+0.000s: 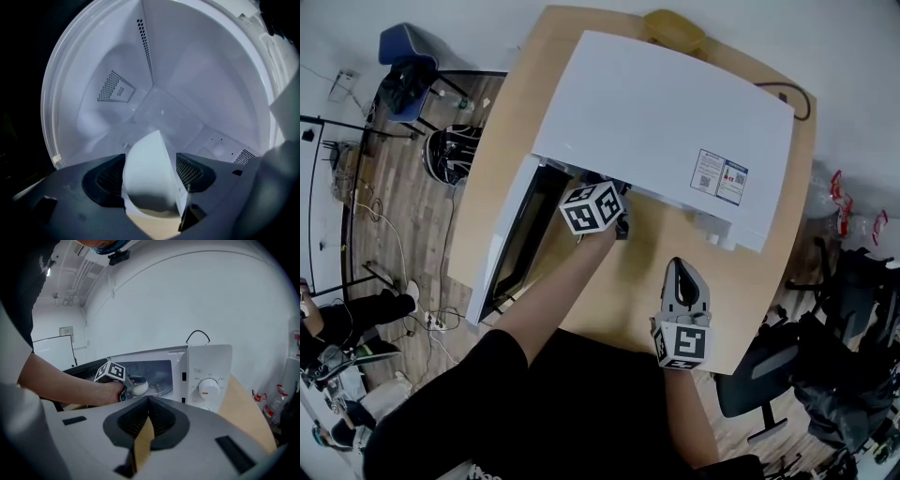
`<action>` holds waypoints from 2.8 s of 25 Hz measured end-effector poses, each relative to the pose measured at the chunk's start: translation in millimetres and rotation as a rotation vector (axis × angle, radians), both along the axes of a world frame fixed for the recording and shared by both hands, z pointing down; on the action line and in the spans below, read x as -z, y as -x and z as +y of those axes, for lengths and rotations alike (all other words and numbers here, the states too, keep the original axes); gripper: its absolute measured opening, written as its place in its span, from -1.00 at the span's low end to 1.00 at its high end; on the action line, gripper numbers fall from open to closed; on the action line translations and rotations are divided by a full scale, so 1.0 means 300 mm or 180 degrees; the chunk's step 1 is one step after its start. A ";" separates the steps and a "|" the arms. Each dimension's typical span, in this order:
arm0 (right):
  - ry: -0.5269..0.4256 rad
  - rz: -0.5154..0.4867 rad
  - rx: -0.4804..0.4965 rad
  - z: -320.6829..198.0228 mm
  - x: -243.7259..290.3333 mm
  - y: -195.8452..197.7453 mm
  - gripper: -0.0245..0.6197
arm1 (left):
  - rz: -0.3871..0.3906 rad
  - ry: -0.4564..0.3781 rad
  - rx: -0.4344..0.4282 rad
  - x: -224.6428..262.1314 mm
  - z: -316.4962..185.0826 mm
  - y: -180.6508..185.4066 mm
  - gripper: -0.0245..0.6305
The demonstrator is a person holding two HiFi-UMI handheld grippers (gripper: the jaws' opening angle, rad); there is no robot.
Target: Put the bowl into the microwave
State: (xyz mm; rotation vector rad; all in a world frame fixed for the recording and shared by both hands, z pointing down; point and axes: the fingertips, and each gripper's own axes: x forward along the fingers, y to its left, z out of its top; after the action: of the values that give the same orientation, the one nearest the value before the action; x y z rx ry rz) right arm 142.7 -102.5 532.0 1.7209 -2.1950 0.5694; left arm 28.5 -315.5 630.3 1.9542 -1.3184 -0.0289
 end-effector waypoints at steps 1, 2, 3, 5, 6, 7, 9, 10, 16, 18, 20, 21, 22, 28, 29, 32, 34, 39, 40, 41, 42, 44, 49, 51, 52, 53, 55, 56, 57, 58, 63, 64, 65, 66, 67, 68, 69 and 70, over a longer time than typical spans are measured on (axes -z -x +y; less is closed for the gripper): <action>-0.0007 0.0001 -0.0004 -0.004 0.002 -0.003 -0.75 | -0.0033 -0.0022 0.0005 0.000 -0.002 0.005 0.03; -0.0011 0.0004 -0.0009 -0.008 0.004 -0.007 -0.75 | -0.0056 -0.0036 0.0006 0.000 -0.004 0.008 0.03; -0.0014 0.0006 -0.0015 -0.012 0.004 -0.012 -0.75 | -0.0080 -0.0048 -0.0001 -0.001 -0.007 0.010 0.03; -0.0020 0.0011 -0.0032 -0.020 0.004 -0.020 -0.75 | -0.0136 -0.0080 -0.0034 -0.003 -0.013 0.013 0.04; -0.0024 0.0012 -0.0042 -0.024 0.005 -0.024 -0.75 | -0.0177 -0.0102 -0.0056 -0.004 -0.016 0.013 0.05; -0.0025 0.0011 -0.0050 -0.026 0.005 -0.027 -0.75 | -0.0227 -0.0128 -0.0080 -0.006 -0.018 0.014 0.05; -0.0019 0.0009 -0.0054 -0.026 0.004 -0.029 -0.75 | -0.0343 -0.0185 -0.0125 -0.008 -0.020 0.015 0.06; -0.0013 0.0012 -0.0050 -0.025 0.003 -0.029 -0.75 | -0.0398 -0.0213 -0.0142 -0.009 -0.021 0.016 0.07; 0.0018 0.0017 -0.0025 -0.022 -0.007 -0.020 -0.75 | -0.0393 -0.0357 -0.0116 0.001 -0.023 0.029 0.18; 0.0019 0.0011 -0.0018 -0.025 -0.008 -0.015 -0.75 | -0.0403 -0.0392 -0.0114 0.004 -0.028 0.035 0.21; 0.0014 0.0005 -0.0004 -0.029 -0.008 -0.009 -0.75 | -0.0454 -0.0432 -0.0133 0.007 -0.033 0.041 0.21; 0.0012 0.0004 0.0002 -0.030 -0.008 -0.007 -0.75 | -0.0465 -0.0448 -0.0130 0.008 -0.035 0.045 0.22; 0.0013 0.0005 0.0001 -0.029 -0.008 -0.007 -0.75 | -0.0454 -0.0460 -0.0118 0.009 -0.035 0.050 0.22; 0.0078 0.0021 -0.0122 -0.018 -0.019 -0.034 -0.75 | -0.0200 -0.0602 -0.0103 0.043 -0.010 0.072 0.22; 0.0077 0.0031 -0.0137 -0.018 -0.018 -0.038 -0.75 | -0.0222 -0.0612 -0.0136 0.047 -0.002 0.071 0.22; 0.0010 0.0052 -0.0185 -0.020 0.000 -0.046 -0.75 | -0.0334 -0.0638 -0.0202 0.057 0.028 0.080 0.22; -0.0036 0.0067 -0.0192 -0.016 0.015 -0.042 -0.75 | -0.0382 -0.0672 -0.0232 0.068 0.051 0.087 0.22; -0.0043 0.0081 -0.0187 0.001 0.020 -0.015 -0.75 | -0.0659 -0.0799 -0.0486 0.078 0.118 0.066 0.22; -0.0047 0.0078 -0.0186 0.003 0.021 -0.008 -0.75 | -0.0724 -0.0831 -0.0525 0.078 0.126 0.063 0.22; -0.0051 0.0076 -0.0179 0.006 0.022 -0.001 -0.75 | -0.0779 -0.0851 -0.0557 0.076 0.133 0.061 0.22; -0.0056 0.0075 -0.0168 0.009 0.023 0.006 -0.75 | -0.0827 -0.0848 -0.0587 0.068 0.139 0.058 0.22; -0.0064 0.0071 -0.0148 0.016 0.023 0.018 -0.75 | -0.0941 -0.0804 -0.0643 0.044 0.147 0.057 0.22; -0.0064 0.0076 -0.0144 0.031 0.022 0.033 -0.75 | -0.1155 -0.0760 -0.0699 0.013 0.150 0.062 0.22; -0.0060 0.0076 -0.0144 0.035 0.021 0.032 -0.75 | -0.1190 -0.0753 -0.0713 0.008 0.144 0.061 0.21; -0.0055 0.0076 -0.0147 0.037 0.019 0.030 -0.75 | -0.1206 -0.0753 -0.0725 0.006 0.142 0.060 0.21; -0.0051 0.0077 -0.0154 0.038 0.017 0.026 -0.75 | -0.1227 -0.0755 -0.0737 0.004 0.139 0.058 0.21; -0.0051 0.0079 -0.0172 0.036 0.016 0.017 -0.75 | -0.1279 -0.0762 -0.0761 0.002 0.134 0.052 0.21; -0.0051 0.0078 -0.0174 0.034 0.016 0.014 -0.75 | -0.1294 -0.0763 -0.0770 0.002 0.130 0.050 0.21; -0.0050 0.0076 -0.0167 0.032 0.015 0.014 -0.75 | -0.1297 -0.0759 -0.0773 0.002 0.127 0.048 0.21; -0.0046 0.0074 -0.0156 0.031 0.014 0.015 -0.75 | -0.1290 -0.0750 -0.0772 0.002 0.125 0.047 0.21; -0.0034 0.0066 -0.0178 0.016 0.000 -0.002 -0.75 | -0.1195 -0.0701 -0.0834 0.003 0.114 0.013 0.21; -0.0033 0.0063 -0.0192 0.012 -0.001 -0.006 -0.75 | -0.1197 -0.0706 -0.0864 0.004 0.110 0.003 0.21; -0.0032 0.0064 -0.0200 0.010 -0.001 -0.009 -0.75 | -0.1204 -0.0713 -0.0888 0.005 0.106 -0.006 0.21; -0.0031 0.0068 -0.0203 0.010 -0.002 -0.013 -0.75 | -0.1209 -0.0717 -0.0903 0.005 0.103 -0.015 0.21; -0.0028 0.0072 -0.0204 0.011 -0.004 -0.017 -0.75 | -0.1213 -0.0716 -0.0907 0.004 0.099 -0.023 0.21; -0.0020 0.0073 -0.0209 0.013 -0.007 -0.023 -0.75 | -0.1213 -0.0712 -0.0905 0.004 0.095 -0.031 0.21; -0.0006 0.0064 -0.0223 0.015 -0.011 -0.030 -0.75 | -0.1208 -0.0710 -0.0899 0.003 0.090 -0.038 0.21; 0.0015 0.0037 -0.0254 0.017 -0.016 -0.039 -0.75 | -0.1198 -0.0712 -0.0894 0.003 0.085 -0.047 0.21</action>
State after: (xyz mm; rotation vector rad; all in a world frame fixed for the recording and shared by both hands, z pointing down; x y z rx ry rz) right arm 154.5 -97.3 536.8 1.8116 -2.1234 0.5817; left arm 42.5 -290.0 629.3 2.4069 -1.3011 0.3581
